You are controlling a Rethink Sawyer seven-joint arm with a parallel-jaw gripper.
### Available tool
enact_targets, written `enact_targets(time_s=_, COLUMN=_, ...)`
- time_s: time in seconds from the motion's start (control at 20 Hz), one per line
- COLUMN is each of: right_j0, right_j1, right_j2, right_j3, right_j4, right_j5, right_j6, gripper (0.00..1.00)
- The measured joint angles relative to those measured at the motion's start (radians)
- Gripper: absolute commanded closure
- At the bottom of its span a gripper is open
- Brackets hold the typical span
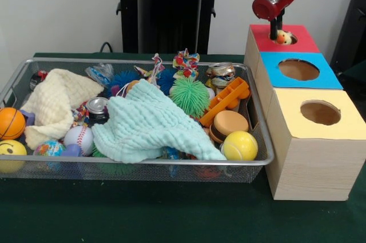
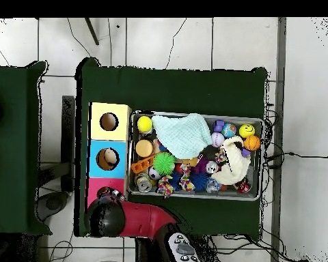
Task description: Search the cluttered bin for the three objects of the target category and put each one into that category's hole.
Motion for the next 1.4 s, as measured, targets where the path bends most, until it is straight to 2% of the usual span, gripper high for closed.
enact_targets(time_s=0.15, right_j0=0.002, right_j1=-0.002, right_j2=-0.002, right_j3=0.0, right_j4=0.0, right_j5=0.001, right_j6=0.0, gripper=1.0)
enact_targets(time_s=0.2, right_j0=0.003, right_j1=-0.003, right_j2=-0.006, right_j3=-0.001, right_j4=0.004, right_j5=-0.001, right_j6=0.0, gripper=0.0)
enact_targets(time_s=0.7, right_j0=0.004, right_j1=-0.034, right_j2=-0.006, right_j3=0.004, right_j4=0.005, right_j5=0.05, right_j6=0.0, gripper=0.0)
enact_targets(time_s=1.35, right_j0=0.003, right_j1=-0.074, right_j2=-0.045, right_j3=0.004, right_j4=0.004, right_j5=0.093, right_j6=0.0, gripper=0.0)
enact_targets(time_s=1.4, right_j0=0.003, right_j1=-0.086, right_j2=-0.046, right_j3=0.005, right_j4=0.004, right_j5=0.096, right_j6=0.0, gripper=1.0)
